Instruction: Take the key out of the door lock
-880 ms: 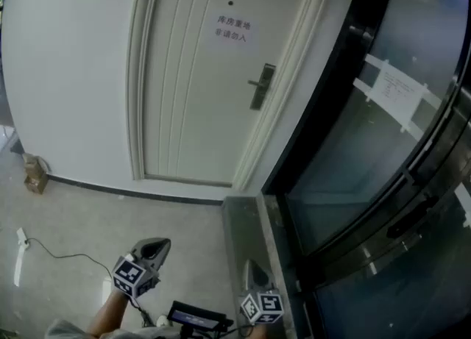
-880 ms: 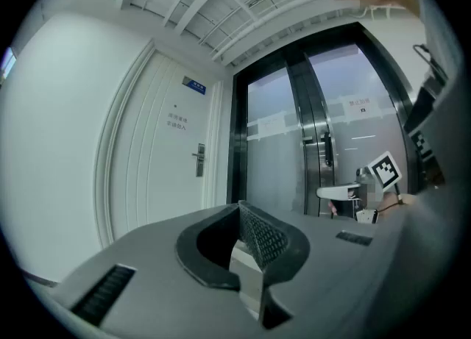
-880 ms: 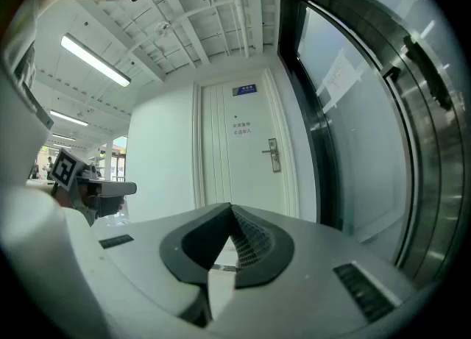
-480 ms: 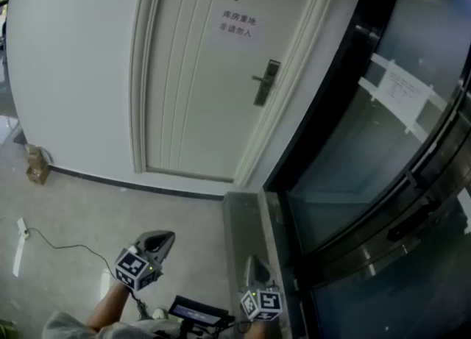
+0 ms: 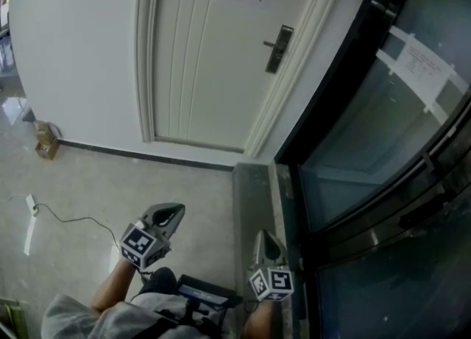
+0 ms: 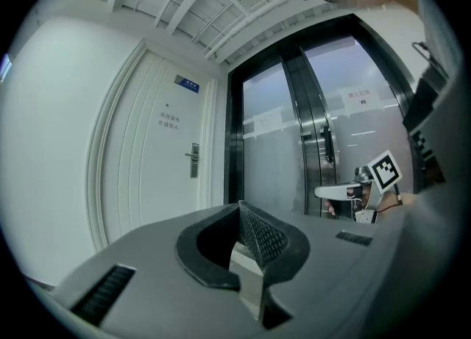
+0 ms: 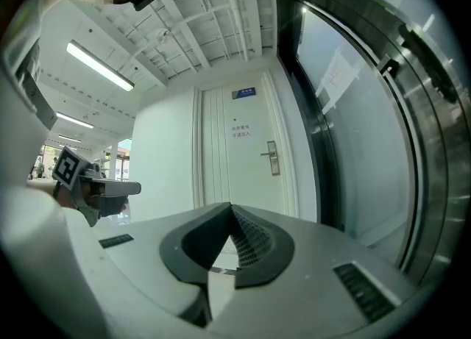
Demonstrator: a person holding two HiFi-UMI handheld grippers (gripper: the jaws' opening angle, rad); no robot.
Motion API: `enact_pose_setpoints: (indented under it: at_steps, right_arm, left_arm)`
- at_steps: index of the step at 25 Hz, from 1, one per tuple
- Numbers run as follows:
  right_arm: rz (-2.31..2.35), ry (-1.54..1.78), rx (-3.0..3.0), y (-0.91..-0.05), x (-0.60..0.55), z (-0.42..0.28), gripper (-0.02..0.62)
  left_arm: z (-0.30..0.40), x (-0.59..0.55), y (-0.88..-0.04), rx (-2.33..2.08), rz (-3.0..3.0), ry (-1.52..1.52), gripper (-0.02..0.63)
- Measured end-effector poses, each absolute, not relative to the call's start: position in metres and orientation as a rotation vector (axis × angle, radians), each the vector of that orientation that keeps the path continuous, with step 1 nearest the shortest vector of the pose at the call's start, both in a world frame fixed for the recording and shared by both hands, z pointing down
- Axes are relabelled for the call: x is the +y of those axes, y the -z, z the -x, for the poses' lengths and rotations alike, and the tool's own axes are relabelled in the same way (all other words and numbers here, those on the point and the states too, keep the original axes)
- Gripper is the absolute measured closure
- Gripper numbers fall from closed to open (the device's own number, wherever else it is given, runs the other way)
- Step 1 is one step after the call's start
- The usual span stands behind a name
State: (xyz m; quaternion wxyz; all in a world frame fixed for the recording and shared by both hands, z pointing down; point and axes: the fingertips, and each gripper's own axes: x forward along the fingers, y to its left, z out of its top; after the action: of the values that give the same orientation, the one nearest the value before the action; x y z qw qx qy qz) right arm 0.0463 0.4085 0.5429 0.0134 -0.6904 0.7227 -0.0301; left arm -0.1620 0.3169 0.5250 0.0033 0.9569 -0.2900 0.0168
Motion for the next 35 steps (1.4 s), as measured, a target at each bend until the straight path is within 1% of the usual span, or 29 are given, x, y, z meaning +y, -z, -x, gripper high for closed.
enact_pose_setpoints:
  at_steps: [7,22,35]
  right_arm:
    - [2.143,0.176,2.213,-0.559,0.376,-0.062,0.583]
    - [2.163,0.174,2.201,-0.542,0.193,-0.117,0.583]
    - [2.194,0.207,2.206,-0.547,0.072,-0.138,0.583]
  left_arm:
    - [0.152,0.277,-0.536,-0.939,-2.998,-0.075,0.600]
    - [0.085,0.087,-0.514,-0.907,-3.008,-0.056,0.600]
    - [0.063,-0.038,-0.524,-0.898,-2.999,-0.083,0.600]
